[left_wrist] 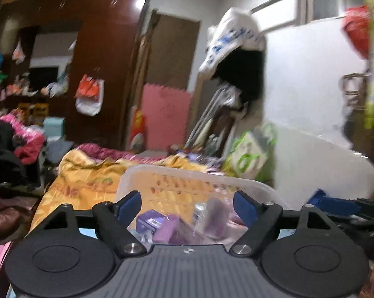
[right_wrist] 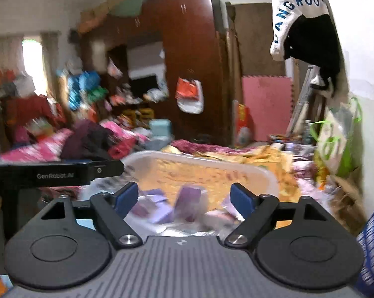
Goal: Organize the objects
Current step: 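Carry both held boxes over the basket and open both tools, then grasp the red wrapped candy with the left tool while the right tool grasps the pink tissue pack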
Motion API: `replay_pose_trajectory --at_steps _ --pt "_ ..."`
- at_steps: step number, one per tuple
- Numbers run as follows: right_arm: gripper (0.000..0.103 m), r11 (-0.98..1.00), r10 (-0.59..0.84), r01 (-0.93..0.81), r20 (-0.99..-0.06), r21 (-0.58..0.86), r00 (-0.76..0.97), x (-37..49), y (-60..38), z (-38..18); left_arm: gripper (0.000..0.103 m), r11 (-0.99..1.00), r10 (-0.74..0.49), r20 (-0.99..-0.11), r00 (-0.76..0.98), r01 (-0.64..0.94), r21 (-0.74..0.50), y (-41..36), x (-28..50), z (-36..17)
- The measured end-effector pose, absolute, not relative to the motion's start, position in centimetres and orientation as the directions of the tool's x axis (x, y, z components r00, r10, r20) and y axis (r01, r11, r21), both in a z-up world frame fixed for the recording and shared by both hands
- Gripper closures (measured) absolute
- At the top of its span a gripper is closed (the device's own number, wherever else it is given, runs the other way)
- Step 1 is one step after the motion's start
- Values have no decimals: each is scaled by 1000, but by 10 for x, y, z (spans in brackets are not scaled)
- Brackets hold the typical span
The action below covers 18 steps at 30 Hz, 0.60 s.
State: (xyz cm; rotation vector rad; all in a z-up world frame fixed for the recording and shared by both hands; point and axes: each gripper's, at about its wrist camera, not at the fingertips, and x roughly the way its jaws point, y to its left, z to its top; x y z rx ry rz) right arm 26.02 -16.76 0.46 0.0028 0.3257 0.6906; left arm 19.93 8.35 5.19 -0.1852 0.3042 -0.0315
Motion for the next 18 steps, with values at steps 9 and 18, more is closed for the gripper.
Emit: replay_pose_trajectory --at_steps 9,18 --pt "0 791 594 -598 -389 126 704 192 -207 -101 14 980 -74 -350 934 3 -199 99 102 -28" --pt "0 827 526 -557 -464 82 713 199 -193 -124 14 995 -25 -433 901 -21 -101 81 107 -56"
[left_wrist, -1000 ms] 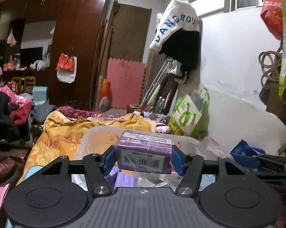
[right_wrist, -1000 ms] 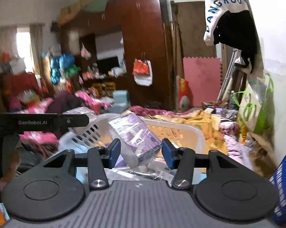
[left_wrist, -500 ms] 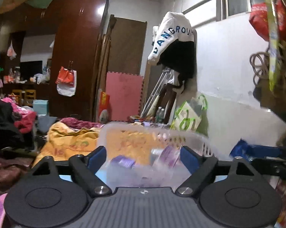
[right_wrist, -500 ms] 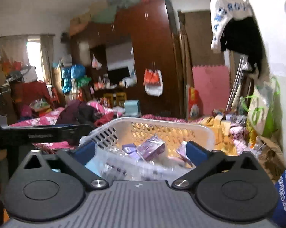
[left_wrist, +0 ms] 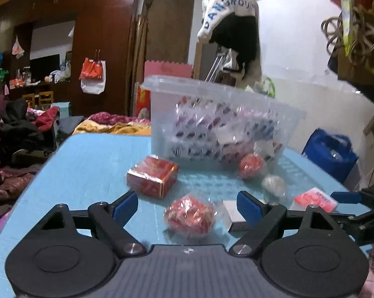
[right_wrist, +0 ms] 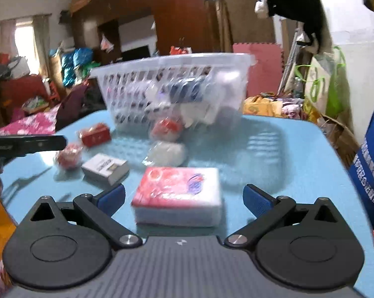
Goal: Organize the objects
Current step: 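Grasp the red wrapped candy with the left tool while the right tool grasps the pink tissue pack, then drop both held items into the basket by opening both tools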
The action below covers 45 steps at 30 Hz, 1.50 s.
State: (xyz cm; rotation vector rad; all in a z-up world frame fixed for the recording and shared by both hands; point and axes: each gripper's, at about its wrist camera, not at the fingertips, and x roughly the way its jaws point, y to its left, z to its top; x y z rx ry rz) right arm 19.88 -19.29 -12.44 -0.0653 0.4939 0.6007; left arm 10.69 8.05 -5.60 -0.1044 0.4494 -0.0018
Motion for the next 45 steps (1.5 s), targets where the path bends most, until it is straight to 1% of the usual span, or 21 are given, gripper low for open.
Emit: replay_pose_trajectory --at_steps 3,4,5,6,7,8,9,11,15,20,32,37,39,42,45 --pt "0 822 523 -567 -469 54 712 194 -189 -129 15 996 8 -460 888 -49 -78 78 112 -62" --pt "1 825 514 -563 -471 44 717 195 -189 -130 18 996 21 -465 885 -59 -68 76 113 -64" --pt "9 829 506 -558 -473 36 721 197 -188 -131 21 996 25 -472 881 -63 -65 73 114 -66" --pt "17 830 503 -557 -477 33 721 197 -187 -131 32 997 19 -480 877 -55 -62 71 115 -67" --pt "20 829 499 -559 -489 29 715 198 -185 -132 40 997 7 -486 874 -42 -60 69 116 -69" --pt "25 830 491 -557 -496 17 716 198 -184 -134 40 998 10 -487 874 -39 -49 67 116 -70" --pt "25 829 491 -559 -491 10 720 197 -183 -133 42 998 21 -480 877 -44 -37 64 116 -70" --pt "26 823 502 -568 -487 14 715 196 -185 -133 43 998 27 -456 890 -48 -33 64 112 -69" --pt "26 815 533 -577 -463 56 709 191 -195 -133 43 998 -10 -429 903 -21 -67 65 106 -68" --pt "26 816 543 -574 -427 64 724 182 -204 -129 43 998 -26 -396 918 1 -62 63 93 -66" --pt "26 804 575 -589 -357 81 736 172 -210 -116 43 997 -46 -349 936 22 -72 64 78 -57" --pt "26 792 599 -602 -330 104 730 170 -214 -110 43 995 -66 -340 938 35 -96 63 77 -53" --pt "26 783 613 -611 -307 116 728 170 -216 -102 43 992 -76 -325 943 40 -116 61 78 -44" --pt "26 769 635 -629 -246 116 732 173 -216 -80 43 984 -111 -274 955 67 -164 59 86 -18" --pt "26 756 653 -647 -181 99 735 187 -209 -47 43 984 -116 -234 965 80 -157 55 106 17"
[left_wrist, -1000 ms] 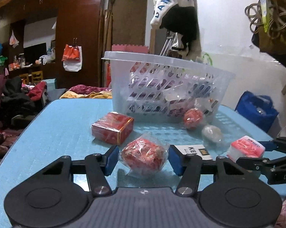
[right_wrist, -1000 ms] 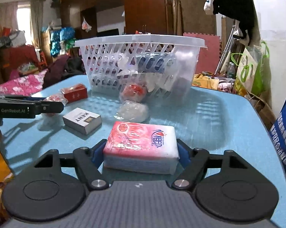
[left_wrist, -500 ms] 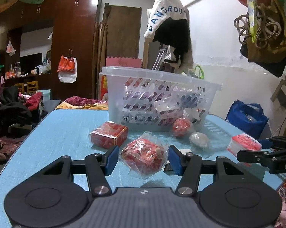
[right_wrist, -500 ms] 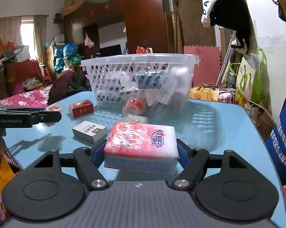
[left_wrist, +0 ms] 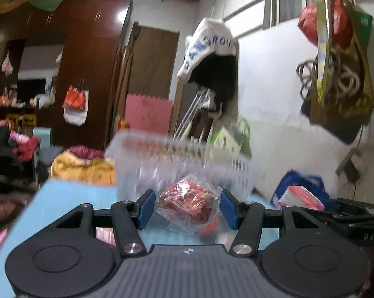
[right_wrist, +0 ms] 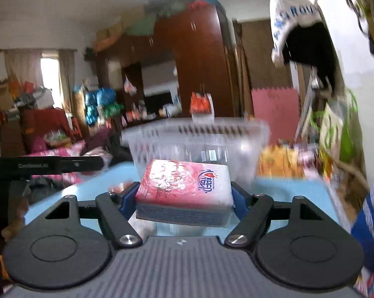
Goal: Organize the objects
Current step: 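Drop both held items into the basket by opening both tools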
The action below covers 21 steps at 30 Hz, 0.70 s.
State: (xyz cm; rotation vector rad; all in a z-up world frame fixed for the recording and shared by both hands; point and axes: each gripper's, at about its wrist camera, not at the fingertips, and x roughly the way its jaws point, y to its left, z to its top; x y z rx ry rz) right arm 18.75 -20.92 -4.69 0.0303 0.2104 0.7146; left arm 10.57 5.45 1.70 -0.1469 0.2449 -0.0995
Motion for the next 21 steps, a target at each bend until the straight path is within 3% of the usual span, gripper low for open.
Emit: replay_pose_trajectory --at_steps 3,11,12,13,15,18,21 --pt "26 774 631 -630 -164 63 759 220 -191 -16 43 990 -74 -222 972 45 -133 53 142 52" --pt "26 821 558 -569 -271 42 784 311 -147 10 42 982 -5 -358 934 -63 -179 66 251 78" --pt "26 832 539 -555 -273 22 797 314 -144 9 42 981 -10 -365 931 -61 -183 66 257 77" --pt "24 843 516 -537 -278 -1 810 318 -140 8 34 981 -8 -373 928 -64 -180 65 262 76" --pt "11 861 480 -508 -316 -8 818 321 -137 3 20 986 18 -379 925 -78 -145 63 268 73" --pt "0 861 488 -508 -309 19 816 308 -145 1 19 989 68 -383 921 -112 -94 62 265 69" --pt "0 843 522 -536 -305 43 797 286 -156 2 19 988 48 -352 935 -95 -118 70 242 70"
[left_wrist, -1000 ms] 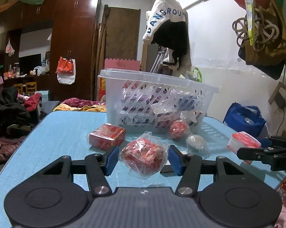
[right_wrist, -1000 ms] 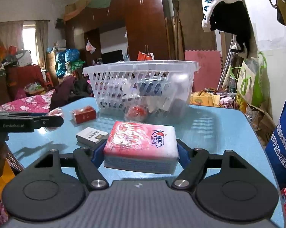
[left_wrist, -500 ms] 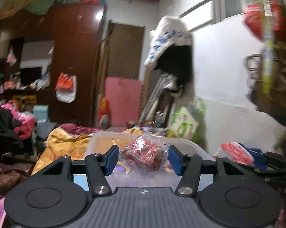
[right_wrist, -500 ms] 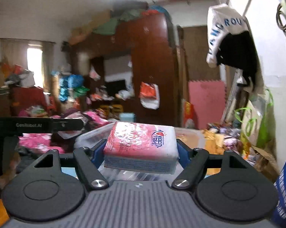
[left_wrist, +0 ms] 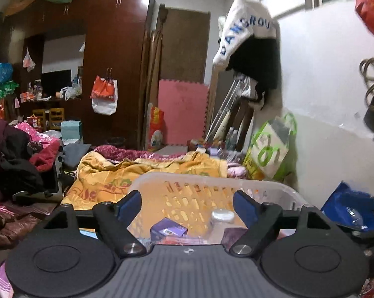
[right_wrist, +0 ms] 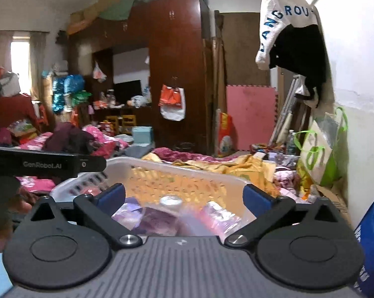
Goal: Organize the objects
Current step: 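Drop both held items into the basket by opening both tools, then grasp the red gold-lettered box with the left tool while the right tool grasps a clear bag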
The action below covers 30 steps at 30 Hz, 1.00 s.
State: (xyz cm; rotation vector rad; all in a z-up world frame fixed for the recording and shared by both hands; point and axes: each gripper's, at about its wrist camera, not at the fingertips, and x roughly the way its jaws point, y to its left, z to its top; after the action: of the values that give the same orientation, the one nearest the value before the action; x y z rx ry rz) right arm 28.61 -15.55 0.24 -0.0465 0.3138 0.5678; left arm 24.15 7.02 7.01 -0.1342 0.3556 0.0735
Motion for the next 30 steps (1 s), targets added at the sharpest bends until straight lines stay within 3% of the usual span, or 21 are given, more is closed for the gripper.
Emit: replay_pose_trajectory --at_steps 3,5,10,14,16,23,26,28,30 --pt "0 794 602 -600 -270 101 751 254 -172 -2 17 990 13 -293 956 -54 -132 79 197 62" --pt "0 766 638 -631 -268 124 722 231 -181 -19 13 993 24 -301 953 -58 -104 84 172 48" --pt "0 776 611 -617 -400 132 683 226 -174 -81 12 993 18 -427 904 -65 -96 105 161 -7" --pt "13 779 597 -605 -490 165 635 248 -161 -107 12 995 19 -520 854 -66 -73 112 177 -40" --pt "14 771 593 -618 -525 153 610 251 -155 -114 12 996 22 -542 840 -67 -62 112 186 -45" --pt "36 762 588 -629 -569 152 575 250 -151 -118 12 995 73 -609 789 -100 -11 112 208 -57" --pt "43 773 565 -624 -572 114 595 246 -149 -120 22 994 63 -603 795 -104 -33 112 207 -56" --pt "50 777 552 -623 -571 87 608 241 -146 -121 42 993 68 -596 800 -114 -39 111 205 -56" --pt "52 776 549 -627 -563 69 618 236 -144 -122 42 994 52 -587 808 -101 -52 108 204 -56"
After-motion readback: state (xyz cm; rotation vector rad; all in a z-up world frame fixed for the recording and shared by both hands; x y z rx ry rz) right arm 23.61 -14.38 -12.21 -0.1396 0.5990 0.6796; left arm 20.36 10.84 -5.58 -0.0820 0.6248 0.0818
